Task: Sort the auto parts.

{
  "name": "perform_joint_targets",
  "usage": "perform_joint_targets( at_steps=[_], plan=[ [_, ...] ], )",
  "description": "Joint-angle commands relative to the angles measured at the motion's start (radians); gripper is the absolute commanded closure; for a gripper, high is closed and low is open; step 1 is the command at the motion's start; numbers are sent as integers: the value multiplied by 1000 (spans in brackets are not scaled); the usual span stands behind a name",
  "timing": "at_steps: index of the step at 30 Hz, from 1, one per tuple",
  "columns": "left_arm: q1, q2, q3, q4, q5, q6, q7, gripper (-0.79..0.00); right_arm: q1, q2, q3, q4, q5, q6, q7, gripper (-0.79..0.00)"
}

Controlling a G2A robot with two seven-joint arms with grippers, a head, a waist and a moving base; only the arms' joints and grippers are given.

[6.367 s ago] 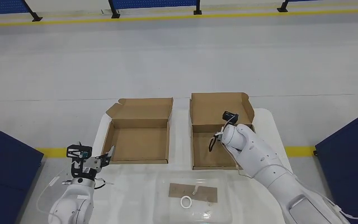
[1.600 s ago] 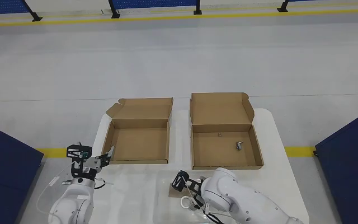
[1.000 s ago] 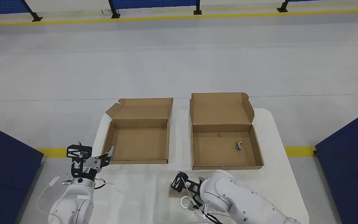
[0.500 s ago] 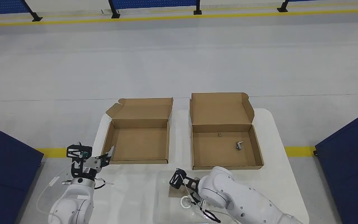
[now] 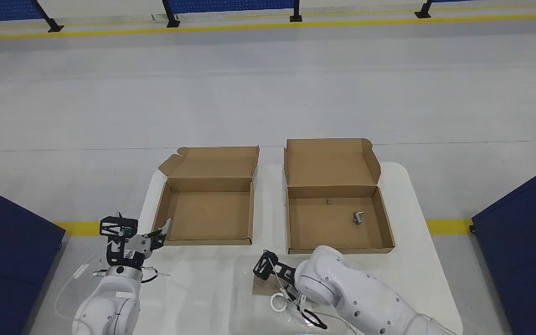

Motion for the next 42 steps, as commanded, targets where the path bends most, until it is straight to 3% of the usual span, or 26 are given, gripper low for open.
perform_joint_targets(
  at_steps=[1,9,15,18,26,30,42],
  plan=[
    [0,0,0,0,0,0,0,-785,4,-3,-3,9,3,-2,0,-188],
    [0,0,0,0,0,0,0,-785,13,-15,-13,34,16,-9,4,-89],
    [0,0,0,0,0,0,0,-785,16,-21,-16,46,18,-10,9,-86],
    [0,0,0,0,0,0,0,-785,17,-23,-16,51,17,-10,8,0],
    [0,0,0,0,0,0,0,-785,-3,-14,18,-3,1,11,32,0],
    [0,0,0,0,0,0,0,-785,-38,3,75,-60,65,-34,30,0],
    [0,0,0,0,0,0,0,-785,-38,3,75,-60,65,-34,30,0]
  ],
)
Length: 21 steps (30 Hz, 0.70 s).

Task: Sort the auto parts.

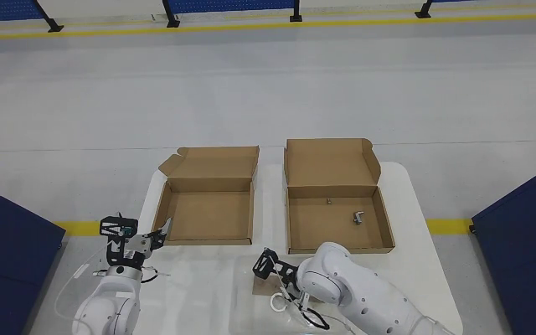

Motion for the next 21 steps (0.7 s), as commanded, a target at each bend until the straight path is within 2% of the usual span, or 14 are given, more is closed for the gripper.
perform_joint_targets(
  at_steps=[1,3,10,16,21],
  plan=[
    [0,0,0,0,0,0,0,-785,0,0,0,0,0,0,0,0],
    [0,0,0,0,0,0,0,-785,-9,2,6,0,2,-11,-32,0],
    [0,0,0,0,0,0,0,-785,-55,28,87,-101,57,-65,-12,0],
    [0,0,0,0,0,0,0,-785,-146,68,220,-241,179,-161,17,0],
    [0,0,0,0,0,0,0,-785,-222,100,350,-324,356,-235,41,0]
  ],
)
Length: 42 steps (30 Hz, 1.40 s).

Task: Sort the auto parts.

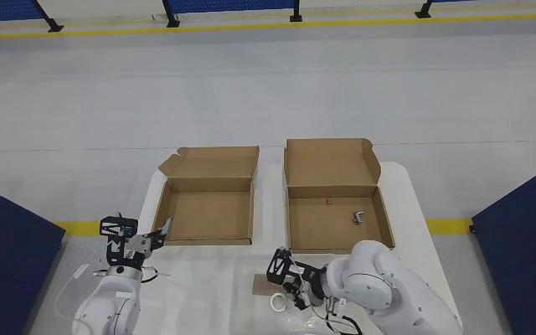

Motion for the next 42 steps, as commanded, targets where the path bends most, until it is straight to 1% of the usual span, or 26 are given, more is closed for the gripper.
perform_joint_targets(
  at_steps=[1,14,17,23,26,31,36,42],
  plan=[
    [0,0,0,0,0,0,0,-785,-19,8,42,-10,82,-20,3,0],
    [0,0,0,0,0,0,0,-785,-19,8,42,-10,82,-20,3,0],
    [0,0,0,0,0,0,0,-785,-24,12,60,-2,107,-21,-25,0],
    [0,0,0,0,0,0,0,-785,-38,34,173,21,341,-73,-1,0],
    [0,0,0,0,0,0,0,-785,-47,53,222,37,493,-78,-6,0],
    [0,0,0,0,0,0,0,-785,-36,95,262,75,727,-75,-2,0],
    [0,0,0,0,0,0,0,-785,-14,136,268,116,934,-74,-2,0],
    [0,0,0,0,0,0,0,-785,-12,139,267,118,948,-76,-4,0]
  ],
)
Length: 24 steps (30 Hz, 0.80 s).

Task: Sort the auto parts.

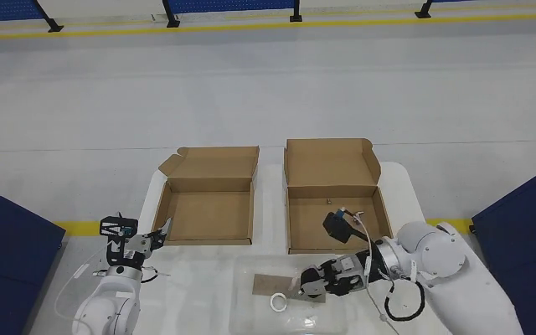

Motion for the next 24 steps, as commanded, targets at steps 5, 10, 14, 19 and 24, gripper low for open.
perform_joint_targets(
  at_steps=[5,10,14,19,24],
  plan=[
    [0,0,0,0,0,0,0,-785,0,0,0,0,0,0,0,0],
    [0,0,0,0,0,0,0,-785,-8,1,2,-5,34,13,-26,0],
    [0,0,0,0,0,0,0,-785,-3,3,3,33,225,26,26,0],
    [0,0,0,0,0,0,0,-785,21,5,4,50,421,69,68,0],
    [0,0,0,0,0,0,0,-785,44,3,10,42,610,119,119,0]
  ],
)
